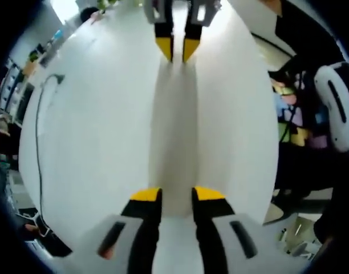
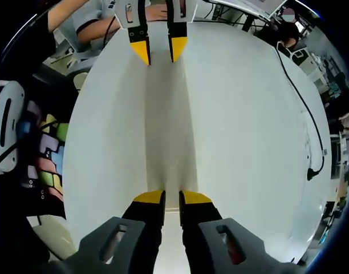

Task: Arrange the utensils inside the cutlery case until each visible utensil rests in its matching compartment.

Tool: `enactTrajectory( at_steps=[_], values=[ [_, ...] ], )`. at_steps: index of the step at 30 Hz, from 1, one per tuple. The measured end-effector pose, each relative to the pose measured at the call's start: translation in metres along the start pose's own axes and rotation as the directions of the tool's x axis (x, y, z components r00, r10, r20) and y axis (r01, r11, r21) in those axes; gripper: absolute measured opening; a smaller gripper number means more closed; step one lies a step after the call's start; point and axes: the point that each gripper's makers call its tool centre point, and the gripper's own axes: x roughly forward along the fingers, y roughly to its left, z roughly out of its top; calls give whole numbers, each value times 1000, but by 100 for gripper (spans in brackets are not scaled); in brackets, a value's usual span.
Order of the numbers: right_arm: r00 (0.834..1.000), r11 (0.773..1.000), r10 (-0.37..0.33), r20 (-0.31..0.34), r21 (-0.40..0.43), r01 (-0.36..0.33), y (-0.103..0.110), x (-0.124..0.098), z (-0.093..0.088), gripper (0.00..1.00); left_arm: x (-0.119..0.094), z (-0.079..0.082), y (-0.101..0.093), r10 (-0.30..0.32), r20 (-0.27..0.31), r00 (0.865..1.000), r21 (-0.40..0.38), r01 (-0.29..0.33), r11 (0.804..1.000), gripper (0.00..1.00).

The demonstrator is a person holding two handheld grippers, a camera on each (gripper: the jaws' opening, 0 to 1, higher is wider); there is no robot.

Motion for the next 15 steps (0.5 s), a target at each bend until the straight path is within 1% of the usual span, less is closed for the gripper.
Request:
enactTrajectory(
  at_steps=[5, 8, 12, 15],
  values=[
    [1000, 1000, 4, -10, -1, -4, 0, 0, 0, 9, 1, 0, 0, -5, -22, 1000, 2, 5, 1000, 22],
    [1000, 1000, 4, -16, -7, -4, -1, 0, 0, 9, 1, 1, 1, -17, -49, 999, -8, 17, 1000, 22],
    [1000, 1000, 5, -20, -10, -5, -1, 0, 0, 9, 2, 1, 0, -21, -86, 996, 6, 21, 1000, 22],
    [1000, 1000, 8, -22, -11, -8, -1, 0, 0, 9, 2, 0, 1, -27, -86, 996, 4, 28, 1000, 22]
  ],
)
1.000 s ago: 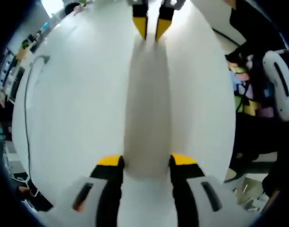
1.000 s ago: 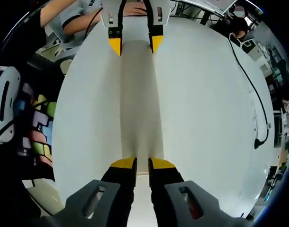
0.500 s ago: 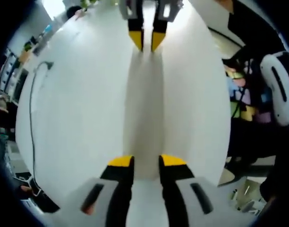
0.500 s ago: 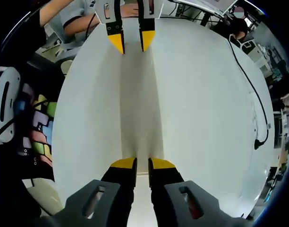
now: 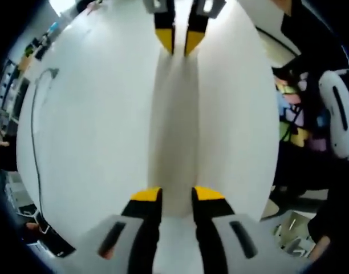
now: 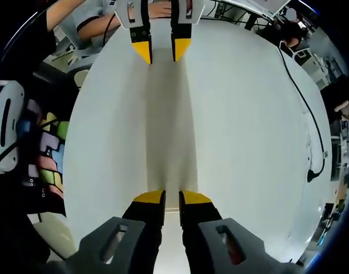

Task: Arrange the utensils inside the cutlery case until each visible utensil rests in its matching compartment.

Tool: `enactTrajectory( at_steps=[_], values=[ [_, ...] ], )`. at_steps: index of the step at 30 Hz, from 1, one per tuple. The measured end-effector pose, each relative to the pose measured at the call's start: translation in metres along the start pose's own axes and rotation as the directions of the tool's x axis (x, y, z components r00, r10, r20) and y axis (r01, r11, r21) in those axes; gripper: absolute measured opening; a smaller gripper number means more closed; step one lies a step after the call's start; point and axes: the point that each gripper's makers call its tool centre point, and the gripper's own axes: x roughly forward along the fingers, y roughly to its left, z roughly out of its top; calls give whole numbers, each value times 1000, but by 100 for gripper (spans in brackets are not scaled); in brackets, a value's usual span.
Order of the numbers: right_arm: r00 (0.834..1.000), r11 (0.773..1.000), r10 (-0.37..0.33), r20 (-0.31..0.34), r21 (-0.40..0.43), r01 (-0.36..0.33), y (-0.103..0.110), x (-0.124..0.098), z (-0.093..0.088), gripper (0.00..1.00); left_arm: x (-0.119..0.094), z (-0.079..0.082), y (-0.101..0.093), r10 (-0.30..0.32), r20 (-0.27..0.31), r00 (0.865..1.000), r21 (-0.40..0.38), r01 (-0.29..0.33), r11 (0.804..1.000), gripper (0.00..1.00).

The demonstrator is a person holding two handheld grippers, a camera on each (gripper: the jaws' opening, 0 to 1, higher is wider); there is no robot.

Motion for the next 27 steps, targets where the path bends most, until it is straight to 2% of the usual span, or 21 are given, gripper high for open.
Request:
enactTrajectory(
  at_steps=[6, 13, 19, 23, 25, 27],
  values=[
    [1000, 1000, 8, 1, -23, -8, 4, 2, 0, 5, 1, -1, 0, -5, 30, 1000, -12, 5, 1000, 22],
    [1000, 1000, 1, 26, -17, 0, 6, 2, -1, 4, 1, 0, 0, -10, 2, 1000, -12, 10, 1000, 22],
    [997, 1000, 4, 76, -18, -3, 7, 2, 0, 4, 1, 0, -1, -9, 12, 1000, -16, 9, 1000, 22],
    [998, 1000, 6, 62, -4, -6, 8, 3, 2, 4, 1, 1, -2, -13, 8, 1000, -21, 14, 1000, 22],
    [999, 1000, 0, 51, -25, 1, 9, 2, 2, 4, 1, 0, -3, -7, 5, 1000, -19, 7, 1000, 22],
    [998, 994, -12, 65, -110, 19, 9, 1, 3, 4, 1, -1, -3, 1, 12, 1000, -15, -1, 1000, 22]
  ],
)
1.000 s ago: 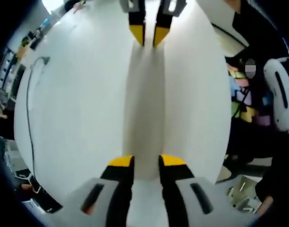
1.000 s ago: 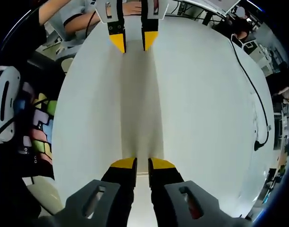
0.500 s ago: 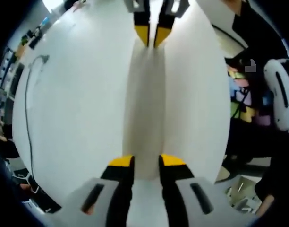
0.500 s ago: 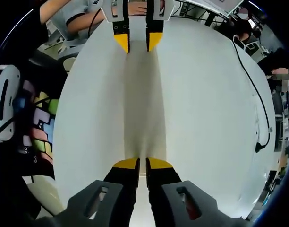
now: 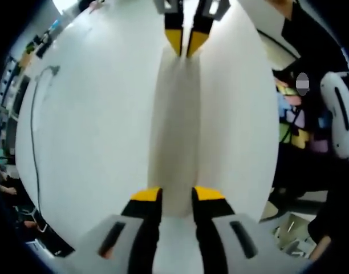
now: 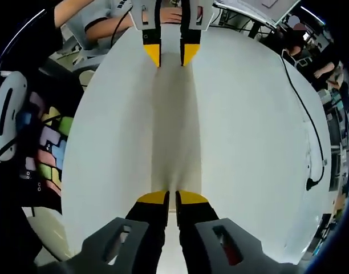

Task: Arrange the utensils inside the cutlery case until each visible utensil rests in its matching compartment.

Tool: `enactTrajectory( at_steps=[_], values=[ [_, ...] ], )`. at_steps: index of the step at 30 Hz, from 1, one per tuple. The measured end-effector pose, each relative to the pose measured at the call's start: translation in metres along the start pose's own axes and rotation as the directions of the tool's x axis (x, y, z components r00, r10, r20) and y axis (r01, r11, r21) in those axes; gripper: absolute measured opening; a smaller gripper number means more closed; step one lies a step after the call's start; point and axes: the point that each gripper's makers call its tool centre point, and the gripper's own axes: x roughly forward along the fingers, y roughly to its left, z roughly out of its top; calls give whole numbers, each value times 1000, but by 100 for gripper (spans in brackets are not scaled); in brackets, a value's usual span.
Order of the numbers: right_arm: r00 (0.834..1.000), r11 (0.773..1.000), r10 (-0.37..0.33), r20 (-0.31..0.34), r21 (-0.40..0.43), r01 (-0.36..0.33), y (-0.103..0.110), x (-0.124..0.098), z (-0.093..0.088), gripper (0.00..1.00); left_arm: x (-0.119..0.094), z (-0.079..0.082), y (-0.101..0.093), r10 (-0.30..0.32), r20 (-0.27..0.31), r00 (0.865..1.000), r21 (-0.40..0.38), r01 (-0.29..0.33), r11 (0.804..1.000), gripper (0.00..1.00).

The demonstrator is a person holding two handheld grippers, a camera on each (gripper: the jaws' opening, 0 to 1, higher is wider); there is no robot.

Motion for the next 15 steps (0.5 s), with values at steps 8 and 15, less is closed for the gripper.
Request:
enactTrajectory(
  at_steps=[8, 15],
  values=[
    [990, 994, -96, 101, -35, 100, -12, -5, -1, 19, -2, 0, 1, 8, 82, 997, -6, -8, 1000, 22],
    [992, 996, -64, 109, -55, 70, -6, -6, 4, 37, -2, -3, -1, 33, 109, 993, 37, -37, 999, 29]
  ],
)
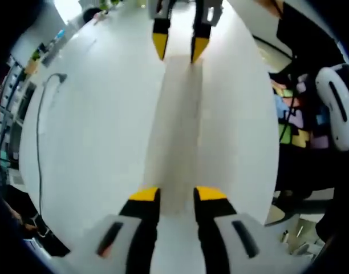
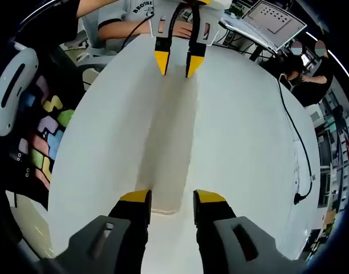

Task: Arrange the utensils inside the cutlery case until each visible utensil rests in its matching compartment.

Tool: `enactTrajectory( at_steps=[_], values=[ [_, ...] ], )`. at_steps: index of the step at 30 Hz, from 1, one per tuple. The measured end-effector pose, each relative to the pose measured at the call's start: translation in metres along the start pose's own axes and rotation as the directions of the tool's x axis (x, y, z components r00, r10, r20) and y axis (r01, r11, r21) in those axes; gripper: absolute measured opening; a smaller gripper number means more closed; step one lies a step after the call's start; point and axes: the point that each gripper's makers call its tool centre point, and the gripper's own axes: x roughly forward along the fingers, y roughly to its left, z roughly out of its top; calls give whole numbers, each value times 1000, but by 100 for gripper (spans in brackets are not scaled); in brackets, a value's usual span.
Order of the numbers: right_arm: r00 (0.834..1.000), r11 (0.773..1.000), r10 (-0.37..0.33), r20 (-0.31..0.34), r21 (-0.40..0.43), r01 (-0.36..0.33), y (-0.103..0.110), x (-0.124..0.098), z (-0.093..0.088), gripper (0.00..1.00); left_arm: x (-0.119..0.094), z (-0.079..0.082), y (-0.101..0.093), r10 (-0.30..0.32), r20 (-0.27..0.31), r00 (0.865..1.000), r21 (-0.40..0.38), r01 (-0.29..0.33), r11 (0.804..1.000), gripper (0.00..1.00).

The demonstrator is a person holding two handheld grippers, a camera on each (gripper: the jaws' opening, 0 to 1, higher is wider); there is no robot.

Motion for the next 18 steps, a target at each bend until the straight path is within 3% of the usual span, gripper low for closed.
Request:
enactTrajectory(
  at_steps=[3, 5, 11, 14, 18],
  values=[
    [1000, 1000, 9, -8, 16, -9, -1, 2, 4, 47, 2, -3, -2, 5, -19, 1000, 83, -4, 997, 45],
    [1000, 999, 17, -14, 38, -16, 1, 2, 6, 54, 3, -3, -3, 7, -25, 1000, 93, -5, 996, 54],
    [1000, 999, 12, 12, 35, -12, 3, -3, 20, 62, 5, 6, 15, 38, -13, 999, 80, -37, 996, 59],
    [998, 995, 65, 24, 72, -66, 17, 4, 24, 68, 11, 5, 17, 31, -45, 999, 116, -26, 993, 65],
    [998, 994, 60, -14, 97, -58, 19, 16, 19, 74, 17, 6, 21, 16, -56, 998, 125, -9, 992, 68]
  ],
)
